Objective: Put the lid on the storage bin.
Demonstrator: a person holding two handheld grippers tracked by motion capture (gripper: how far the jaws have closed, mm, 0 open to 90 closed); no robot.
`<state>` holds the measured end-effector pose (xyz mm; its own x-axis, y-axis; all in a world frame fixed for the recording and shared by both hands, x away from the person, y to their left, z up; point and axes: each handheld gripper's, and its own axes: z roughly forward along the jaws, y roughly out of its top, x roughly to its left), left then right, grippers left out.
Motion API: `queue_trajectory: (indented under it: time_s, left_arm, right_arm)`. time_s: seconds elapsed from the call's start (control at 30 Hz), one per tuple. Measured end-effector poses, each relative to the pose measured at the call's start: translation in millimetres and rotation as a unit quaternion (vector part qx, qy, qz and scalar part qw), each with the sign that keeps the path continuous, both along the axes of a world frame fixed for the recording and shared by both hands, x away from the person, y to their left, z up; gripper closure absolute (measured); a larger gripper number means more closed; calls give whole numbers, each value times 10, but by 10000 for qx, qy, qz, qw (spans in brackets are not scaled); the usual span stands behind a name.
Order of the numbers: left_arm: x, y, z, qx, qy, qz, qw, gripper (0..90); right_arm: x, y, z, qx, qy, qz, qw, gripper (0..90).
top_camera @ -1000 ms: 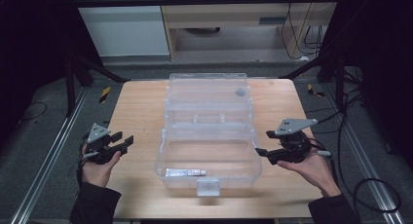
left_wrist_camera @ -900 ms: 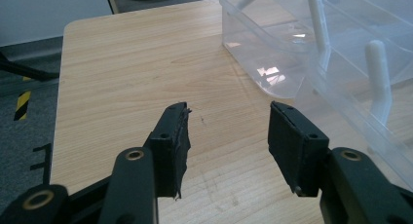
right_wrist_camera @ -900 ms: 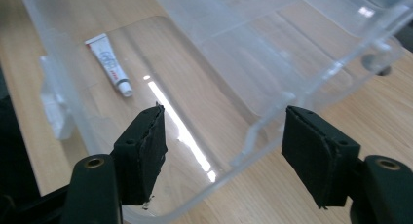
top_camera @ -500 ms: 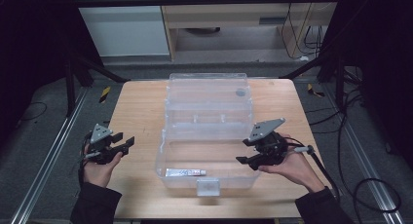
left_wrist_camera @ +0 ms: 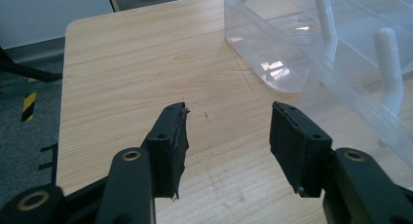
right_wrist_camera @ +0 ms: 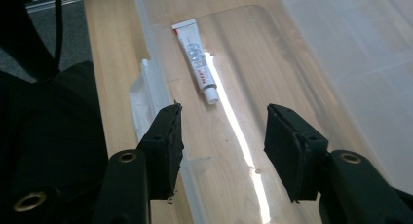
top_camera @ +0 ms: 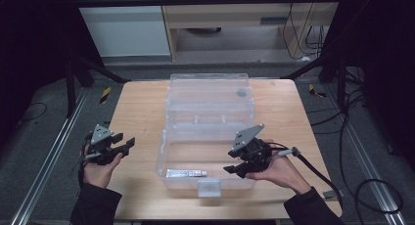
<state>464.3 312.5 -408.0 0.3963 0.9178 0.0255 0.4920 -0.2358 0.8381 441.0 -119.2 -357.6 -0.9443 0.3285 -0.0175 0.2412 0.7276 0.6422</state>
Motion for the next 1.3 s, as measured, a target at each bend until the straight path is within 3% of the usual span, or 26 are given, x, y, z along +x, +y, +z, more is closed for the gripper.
queue_trajectory:
  time_s: [0.9,1.2,1.3]
  left_arm:
    - [-6,-23,51,111,-102,-151,9998,456]
    - [30,-107,220,286,-283,-576,9975,455]
    - [58,-142,307,224,-375,-743,9963,456]
  right_arm:
    - [-67,356,-371,-438,452,492,9968,559]
    - [-62,437,-485,-653,637,580,9941,604]
    - [-64,461,-525,-722,652,615,9934,623]
